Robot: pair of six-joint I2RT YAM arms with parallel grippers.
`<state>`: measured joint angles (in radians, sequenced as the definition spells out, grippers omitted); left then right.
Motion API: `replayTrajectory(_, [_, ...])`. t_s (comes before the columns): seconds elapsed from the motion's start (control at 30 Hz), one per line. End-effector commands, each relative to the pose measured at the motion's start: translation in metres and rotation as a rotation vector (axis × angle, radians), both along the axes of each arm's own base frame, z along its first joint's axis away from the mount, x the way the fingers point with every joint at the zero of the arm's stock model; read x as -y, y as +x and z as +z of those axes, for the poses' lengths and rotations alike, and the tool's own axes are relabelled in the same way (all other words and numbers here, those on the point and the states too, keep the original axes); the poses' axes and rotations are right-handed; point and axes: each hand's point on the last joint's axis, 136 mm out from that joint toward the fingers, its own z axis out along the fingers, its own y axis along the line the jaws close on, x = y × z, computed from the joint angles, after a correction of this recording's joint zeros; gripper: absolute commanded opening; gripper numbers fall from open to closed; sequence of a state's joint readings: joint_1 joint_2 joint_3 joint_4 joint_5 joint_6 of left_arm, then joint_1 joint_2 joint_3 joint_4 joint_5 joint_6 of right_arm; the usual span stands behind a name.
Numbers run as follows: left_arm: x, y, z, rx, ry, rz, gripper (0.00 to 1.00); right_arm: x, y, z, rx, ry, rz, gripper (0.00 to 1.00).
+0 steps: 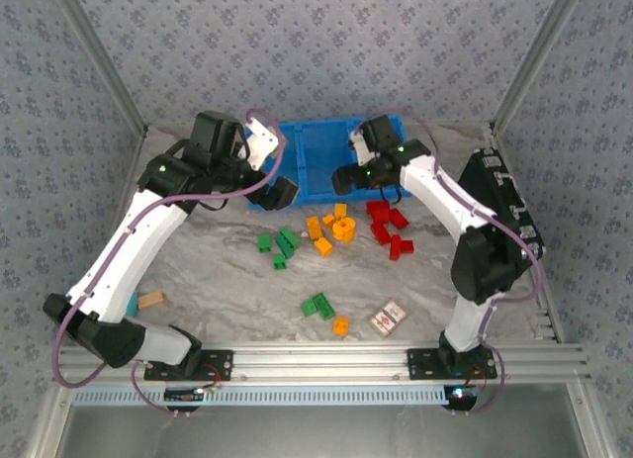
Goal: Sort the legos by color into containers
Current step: Place the lego in the container, then pick up the lego from the center of the table.
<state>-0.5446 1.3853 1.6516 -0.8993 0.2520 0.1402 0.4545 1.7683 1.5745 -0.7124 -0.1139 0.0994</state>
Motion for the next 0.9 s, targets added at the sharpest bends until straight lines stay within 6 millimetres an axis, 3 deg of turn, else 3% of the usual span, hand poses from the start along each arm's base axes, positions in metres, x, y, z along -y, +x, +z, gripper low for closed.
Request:
replayTrajectory(0.0, [0.009, -0.002, -0.001, -0.006, -0.019, -0.047, 1.00, -0.010, -0.020, -0.034, -0.036, -0.054, 0.076, 0.99])
replayTrajectory(0.17, [0.008, -0.001, -0.003, -0.014, -0.015, -0.040, 1.00, -0.015, -0.039, -0.064, -0.101, -0.093, 0.088, 0.99])
replayTrajectory(0.6, [0.011, 0.000, -0.019, -0.047, -0.002, -0.049, 1.00, -0.031, -0.056, -0.104, -0.177, -0.184, 0.150, 0.99])
replayTrajectory(0.87, [0.009, -0.002, -0.022, -0.049, 0.005, -0.045, 1.00, -0.024, -0.051, -0.111, -0.182, -0.237, 0.090, 0.96])
